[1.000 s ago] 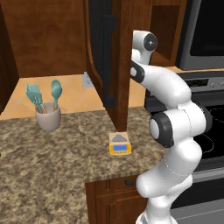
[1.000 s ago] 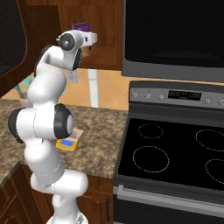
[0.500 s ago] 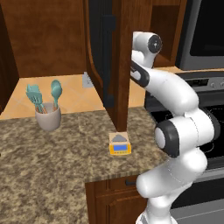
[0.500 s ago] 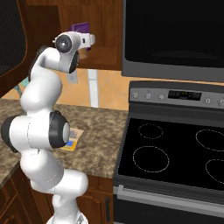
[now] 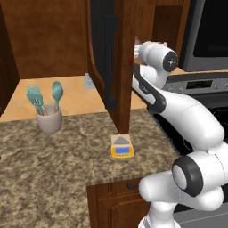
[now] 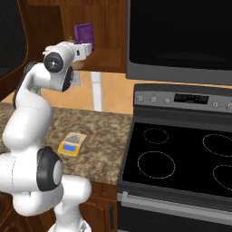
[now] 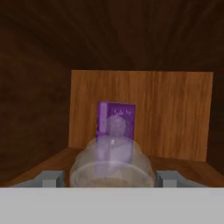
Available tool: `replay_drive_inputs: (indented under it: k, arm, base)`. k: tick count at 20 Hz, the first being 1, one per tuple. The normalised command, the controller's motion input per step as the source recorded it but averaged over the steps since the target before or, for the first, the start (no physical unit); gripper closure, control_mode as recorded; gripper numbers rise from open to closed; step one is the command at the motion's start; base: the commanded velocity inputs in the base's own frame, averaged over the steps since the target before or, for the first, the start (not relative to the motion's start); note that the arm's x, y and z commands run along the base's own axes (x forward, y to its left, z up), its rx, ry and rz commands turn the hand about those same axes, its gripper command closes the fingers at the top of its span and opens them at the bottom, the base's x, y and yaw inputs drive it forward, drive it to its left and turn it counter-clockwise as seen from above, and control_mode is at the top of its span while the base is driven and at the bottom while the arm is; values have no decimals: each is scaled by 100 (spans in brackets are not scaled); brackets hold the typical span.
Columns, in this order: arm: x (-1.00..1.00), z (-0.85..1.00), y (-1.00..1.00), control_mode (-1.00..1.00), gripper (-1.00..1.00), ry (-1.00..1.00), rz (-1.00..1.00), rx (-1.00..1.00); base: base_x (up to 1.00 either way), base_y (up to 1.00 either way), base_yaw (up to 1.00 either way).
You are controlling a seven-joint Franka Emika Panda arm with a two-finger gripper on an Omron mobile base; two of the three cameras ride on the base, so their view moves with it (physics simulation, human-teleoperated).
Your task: Pick the honey bottle and place it on the digital scale for weighing, and close the cabinet.
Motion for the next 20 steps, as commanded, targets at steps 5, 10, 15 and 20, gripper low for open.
replay_drive_inputs:
  k: [5,10,15,20]
  arm:
    - [-100,0,-11,-100,100,-7,0,0]
    - [-100,0,-37,-100,100,2,3,0]
    - [-100,-17,-37,-100,100,9,23,0]
    - [-73,-45,-12,-100,100,4,29,2]
  base:
    - [0,0,0]
    - [0,0,0]
    - [0,0,0]
    - [0,0,0]
